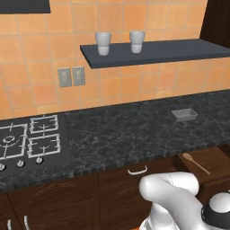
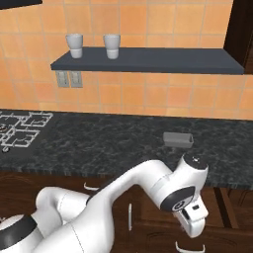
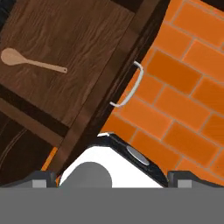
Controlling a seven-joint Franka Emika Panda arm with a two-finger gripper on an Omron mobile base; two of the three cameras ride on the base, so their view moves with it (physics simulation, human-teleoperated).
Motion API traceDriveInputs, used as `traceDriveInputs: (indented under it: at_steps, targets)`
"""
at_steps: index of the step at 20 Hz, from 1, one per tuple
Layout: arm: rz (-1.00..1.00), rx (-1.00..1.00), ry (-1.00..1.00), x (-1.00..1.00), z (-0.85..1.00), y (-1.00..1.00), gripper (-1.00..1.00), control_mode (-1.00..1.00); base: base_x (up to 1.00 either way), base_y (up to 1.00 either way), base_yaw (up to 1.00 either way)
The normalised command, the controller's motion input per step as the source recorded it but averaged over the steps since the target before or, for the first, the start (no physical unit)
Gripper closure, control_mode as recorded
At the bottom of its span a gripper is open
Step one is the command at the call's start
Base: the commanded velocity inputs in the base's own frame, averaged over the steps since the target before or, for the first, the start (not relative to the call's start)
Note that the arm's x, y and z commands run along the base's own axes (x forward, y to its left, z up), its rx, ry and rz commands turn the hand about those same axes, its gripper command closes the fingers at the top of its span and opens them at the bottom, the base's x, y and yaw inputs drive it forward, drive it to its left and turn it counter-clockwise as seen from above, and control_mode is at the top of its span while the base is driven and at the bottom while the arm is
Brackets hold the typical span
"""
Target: Pick the wooden spoon from the drawer and place it on the counter.
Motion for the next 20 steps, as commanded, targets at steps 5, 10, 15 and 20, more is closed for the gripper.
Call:
traceDriveInputs:
  at_steps: [5, 10, 15, 20]
  targets:
    - [-0.23, 0.0, 0.11, 0.36, -0.72, -0.25, -1.0, -1.0, 0.0, 0.0, 0.0]
    - [-0.12, 0.0, -0.02, 0.22, -0.44, -0.08, -1.0, -1.0, 0.0, 0.0, 0.0]
    - [-0.05, 0.0, -0.13, 0.27, -0.46, -0.19, -1.0, -1.0, 0.0, 0.0, 0.0]
    - [-0.03, 0.0, -0.05, 0.27, -0.49, -0.21, -1.0, -1.0, 0.0, 0.0, 0.0]
